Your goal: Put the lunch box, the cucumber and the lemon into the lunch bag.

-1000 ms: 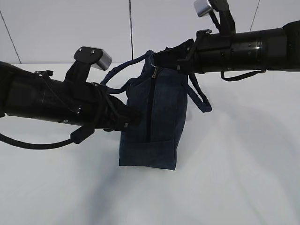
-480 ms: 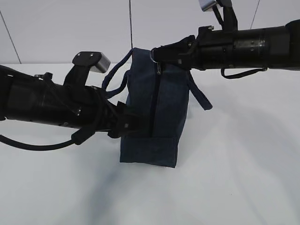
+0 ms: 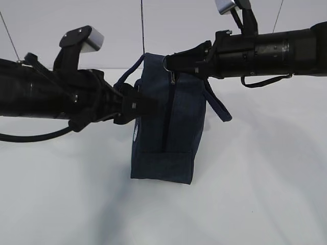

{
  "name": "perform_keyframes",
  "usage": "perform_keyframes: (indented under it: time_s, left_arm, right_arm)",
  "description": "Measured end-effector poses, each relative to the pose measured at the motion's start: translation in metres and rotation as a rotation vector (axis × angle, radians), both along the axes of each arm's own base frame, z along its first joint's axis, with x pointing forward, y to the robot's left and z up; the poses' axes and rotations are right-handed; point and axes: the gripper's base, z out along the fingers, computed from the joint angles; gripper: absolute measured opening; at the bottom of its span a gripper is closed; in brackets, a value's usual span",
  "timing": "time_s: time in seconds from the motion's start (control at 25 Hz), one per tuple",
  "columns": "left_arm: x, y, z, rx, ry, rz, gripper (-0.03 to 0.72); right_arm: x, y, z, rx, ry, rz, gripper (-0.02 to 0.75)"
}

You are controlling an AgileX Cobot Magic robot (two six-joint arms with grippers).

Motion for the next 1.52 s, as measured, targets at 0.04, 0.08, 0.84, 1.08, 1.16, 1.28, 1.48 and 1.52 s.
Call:
perform_keyframes:
  time_s: [0.04, 0.08, 0.84, 1.08, 1.16, 1.28, 1.48, 1.52]
  left_arm:
    - [0.0, 0.001, 0.002, 0.002, -0.001, 0.02, 0.409]
    - [0.001, 0.003, 0.003, 0.007, 0.0, 0.039, 0.4]
    - [0.022, -0.005, 0.004, -0.08, 0.129, 0.178, 0.274]
    - [0.022, -0.006, 0.004, -0.116, 0.182, 0.208, 0.273]
    - [0.02, -0.006, 0.003, -0.135, 0.216, 0.211, 0.273]
    - [0.013, -0.003, -0.008, -0.126, 0.273, 0.22, 0.274]
    - [0.006, -0.001, -0.018, -0.12, 0.317, 0.214, 0.323]
    - [0.006, -0.001, -0.018, -0.126, 0.321, 0.219, 0.328]
  right_arm:
    - [0.0, 0.0, 0.0, 0.0, 0.0, 0.0, 0.006]
    - [0.0, 0.0, 0.0, -0.001, 0.0, 0.001, 0.007]
    - [-0.003, 0.001, 0.001, 0.013, 0.011, 0.029, 0.007]
    - [-0.003, 0.001, 0.001, 0.012, 0.011, 0.03, 0.007]
    - [-0.003, 0.001, 0.001, 0.012, 0.012, 0.03, 0.007]
    - [-0.003, 0.001, 0.001, 0.012, 0.012, 0.032, 0.007]
    - [-0.003, 0.002, 0.0, 0.011, 0.012, 0.037, 0.007]
    - [-0.003, 0.002, 0.001, 0.012, 0.012, 0.036, 0.007]
